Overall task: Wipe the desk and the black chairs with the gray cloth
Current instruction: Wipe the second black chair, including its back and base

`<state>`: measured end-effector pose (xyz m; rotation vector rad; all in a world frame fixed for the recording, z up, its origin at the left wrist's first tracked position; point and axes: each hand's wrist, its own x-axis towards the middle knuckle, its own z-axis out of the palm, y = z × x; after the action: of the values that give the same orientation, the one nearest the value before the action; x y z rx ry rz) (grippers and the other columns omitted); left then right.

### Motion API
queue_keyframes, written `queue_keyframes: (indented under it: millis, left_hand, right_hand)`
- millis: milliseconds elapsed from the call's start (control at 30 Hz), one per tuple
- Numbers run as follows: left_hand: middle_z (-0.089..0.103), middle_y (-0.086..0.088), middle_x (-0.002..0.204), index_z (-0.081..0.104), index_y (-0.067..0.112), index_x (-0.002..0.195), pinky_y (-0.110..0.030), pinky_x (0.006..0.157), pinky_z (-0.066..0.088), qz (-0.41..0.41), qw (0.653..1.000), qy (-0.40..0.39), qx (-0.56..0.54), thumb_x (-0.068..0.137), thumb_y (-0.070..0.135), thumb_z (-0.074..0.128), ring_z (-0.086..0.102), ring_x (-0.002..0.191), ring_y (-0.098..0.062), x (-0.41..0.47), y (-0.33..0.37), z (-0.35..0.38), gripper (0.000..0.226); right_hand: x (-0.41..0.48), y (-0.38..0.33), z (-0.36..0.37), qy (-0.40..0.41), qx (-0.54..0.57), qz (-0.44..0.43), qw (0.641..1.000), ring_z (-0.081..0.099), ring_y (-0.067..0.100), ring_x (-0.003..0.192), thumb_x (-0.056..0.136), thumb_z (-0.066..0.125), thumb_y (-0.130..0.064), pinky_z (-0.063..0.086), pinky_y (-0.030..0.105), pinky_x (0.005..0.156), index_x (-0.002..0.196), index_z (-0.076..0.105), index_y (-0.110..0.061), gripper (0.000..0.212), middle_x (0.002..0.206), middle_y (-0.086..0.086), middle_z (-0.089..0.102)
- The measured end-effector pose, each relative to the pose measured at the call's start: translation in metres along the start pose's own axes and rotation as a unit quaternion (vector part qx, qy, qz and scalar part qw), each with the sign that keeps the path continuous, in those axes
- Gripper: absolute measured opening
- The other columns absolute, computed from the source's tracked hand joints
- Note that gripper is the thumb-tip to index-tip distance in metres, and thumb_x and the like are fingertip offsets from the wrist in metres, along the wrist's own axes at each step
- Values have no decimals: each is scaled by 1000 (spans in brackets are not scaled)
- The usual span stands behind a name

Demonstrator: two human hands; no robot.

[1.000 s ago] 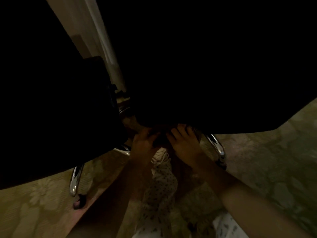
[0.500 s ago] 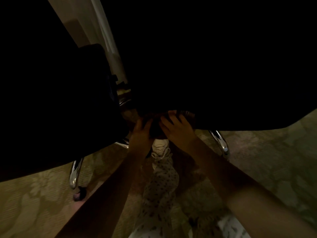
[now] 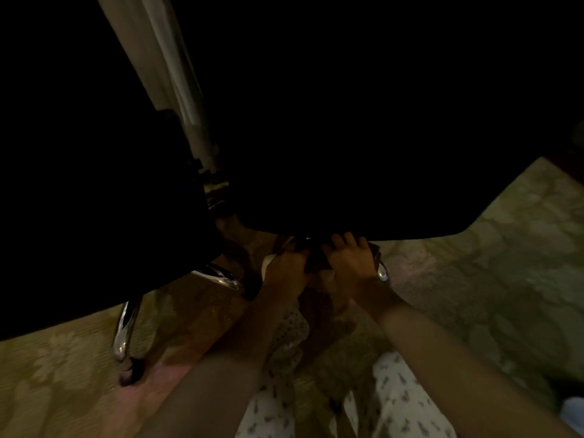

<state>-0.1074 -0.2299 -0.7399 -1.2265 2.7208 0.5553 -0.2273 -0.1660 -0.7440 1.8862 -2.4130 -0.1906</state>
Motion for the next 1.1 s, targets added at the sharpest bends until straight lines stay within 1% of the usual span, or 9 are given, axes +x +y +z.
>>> queue_keyframes:
  millis: [67, 133, 167, 200, 300, 400, 767, 967, 1100]
  left_hand:
    - [48, -8, 137, 42, 25, 139, -35, 95, 42, 6, 1000, 0, -2, 92, 37, 51, 49, 122, -29, -18, 10, -12, 49]
    - [46, -7, 138, 43, 26, 138, -38, 96, 44, 18, 1000, 16, -13, 91, 37, 53, 49, 122, -30, -34, 18, -27, 49]
    - [45, -7, 138, 45, 26, 136, -39, 96, 44, 25, 999, 29, -10, 90, 36, 54, 49, 121, -30, -42, 21, -35, 48]
    - [44, -7, 137, 46, 25, 135, -39, 95, 44, 34, 999, 43, -6, 90, 33, 55, 49, 121, -30, -51, 27, -45, 46]
    - [42, -7, 136, 45, 22, 136, -38, 96, 43, 62, 995, 79, 13, 93, 30, 53, 47, 122, -29, -75, 46, -71, 45]
    - [38, -6, 140, 42, 24, 138, -36, 97, 43, 72, 991, 106, 43, 93, 34, 51, 43, 124, -27, -96, 62, -90, 47]
    - [47, -4, 131, 46, 25, 134, -35, 95, 44, 147, 969, 193, 49, 88, 35, 59, 45, 121, -22, -161, 112, -149, 50]
    - [52, 0, 125, 46, 26, 131, -33, 94, 43, 165, 956, 236, 49, 81, 43, 63, 47, 117, -19, -157, 140, -186, 55]
    - [54, -2, 124, 48, 24, 128, -33, 93, 42, 171, 956, 236, 39, 78, 44, 65, 46, 117, -21, -140, 154, -200, 56]
  right_hand:
    - [-17, -2, -29, -14, -10, -4, 1000, 62, 35, 99, 43, 88, -26, 50, 40, 78, 102, 71, -17, 62, 106, 13, 65]
    - [-36, 3, -50, -4, -6, -17, 1000, 38, 34, 128, 84, 60, -23, 33, 40, 100, 134, 46, -14, 53, 137, 14, 42]
    - [-45, 4, -61, -19, -5, -7, 1000, 31, 32, 132, 91, 49, -21, 28, 39, 103, 139, 38, -15, 50, 142, 13, 36]
    - [-54, 6, -73, -12, -6, 10, 1000, 31, 31, 132, 92, 46, -20, 27, 38, 104, 139, 37, -16, 48, 142, 12, 35]
    - [-74, 6, -105, 78, -7, 45, 996, 47, 31, 119, 82, 67, -25, 40, 38, 94, 128, 53, -21, 48, 128, 10, 51]
    - [-97, 11, -127, 55, 22, 69, 996, 36, 29, 128, 89, 56, -21, 31, 37, 100, 137, 42, -24, 50, 137, 6, 42]
    - [-166, 32, -193, 173, 252, 165, 938, 48, 23, 109, 81, 54, -9, 38, 34, 90, 115, 62, -33, 42, 111, -2, 58]
    - [-168, 58, -226, 199, 332, 210, 898, 58, 22, 95, 79, 55, -8, 46, 29, 69, 106, 66, -32, 38, 97, -3, 61]
    - [-160, 73, -233, 188, 385, 255, 867, 54, 18, 66, 79, 55, -8, 39, 23, 48, 94, 66, -33, 31, 67, -7, 54]
